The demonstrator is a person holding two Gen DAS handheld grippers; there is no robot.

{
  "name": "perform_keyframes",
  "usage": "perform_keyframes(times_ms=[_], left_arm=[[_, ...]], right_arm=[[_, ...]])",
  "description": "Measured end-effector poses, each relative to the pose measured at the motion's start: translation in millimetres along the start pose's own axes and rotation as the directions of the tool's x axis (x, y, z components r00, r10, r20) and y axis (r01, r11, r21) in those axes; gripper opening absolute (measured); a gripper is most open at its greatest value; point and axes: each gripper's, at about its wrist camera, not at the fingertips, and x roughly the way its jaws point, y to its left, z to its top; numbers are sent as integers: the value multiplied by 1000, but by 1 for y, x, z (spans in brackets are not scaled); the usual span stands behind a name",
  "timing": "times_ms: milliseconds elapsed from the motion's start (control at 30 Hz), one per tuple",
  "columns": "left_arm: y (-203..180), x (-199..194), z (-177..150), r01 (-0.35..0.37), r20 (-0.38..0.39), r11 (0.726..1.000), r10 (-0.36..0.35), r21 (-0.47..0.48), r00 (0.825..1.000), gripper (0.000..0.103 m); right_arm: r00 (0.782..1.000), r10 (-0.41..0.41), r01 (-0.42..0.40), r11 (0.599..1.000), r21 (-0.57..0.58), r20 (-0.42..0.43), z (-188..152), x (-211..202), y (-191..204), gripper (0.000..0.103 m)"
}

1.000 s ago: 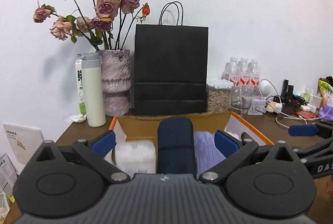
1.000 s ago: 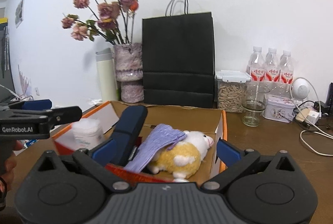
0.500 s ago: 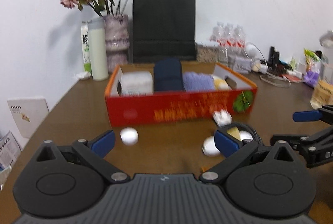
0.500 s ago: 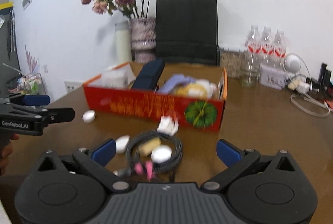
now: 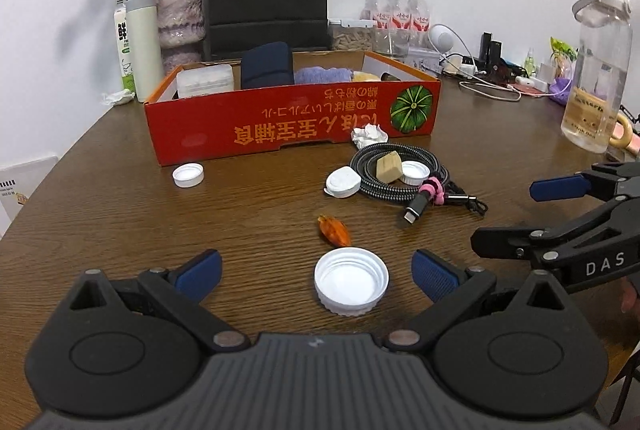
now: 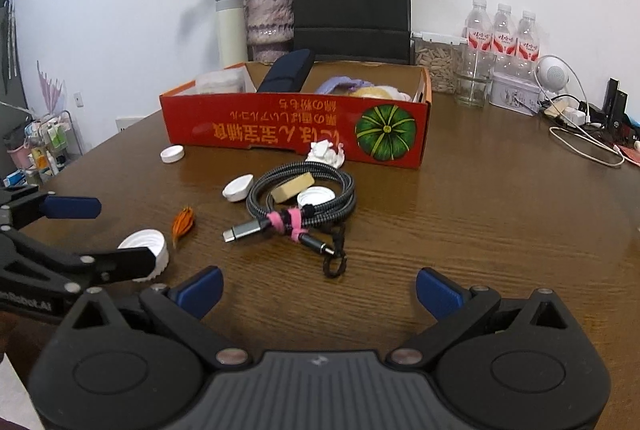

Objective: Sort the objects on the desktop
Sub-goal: 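Lower left gripper onto a white ribbed cap and close on it, then grasp the small orange item with right gripper while left gripper holds the cap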

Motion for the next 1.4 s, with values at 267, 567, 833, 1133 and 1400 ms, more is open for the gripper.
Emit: perform_keyframes(times_ms=[267,567,833,1133,1400], left_arm=[[-7,6,-4,37,-23,999,-36,24,999,40],[13,-4,-2,0,38,999,2,-34,999,40],[59,-29,6,-74,117,989,89,-127,989,40],[96,-40,1,-103,130,973,132,-205,983,40],[105,-35,1,-79,134,974,109,-210,985,40]], right_arm=[[1000,7,-7,1000,-1,1,0,0,3,103],[999,34,-33,999,-34,26,10,-1,19,103],[995,94,-90,988,-127,27,31,16,58,103],[992,128,-130,973,-193,-20,41,48,99,69],[989,135,-145,972,-185,-66,40,61,101,24]])
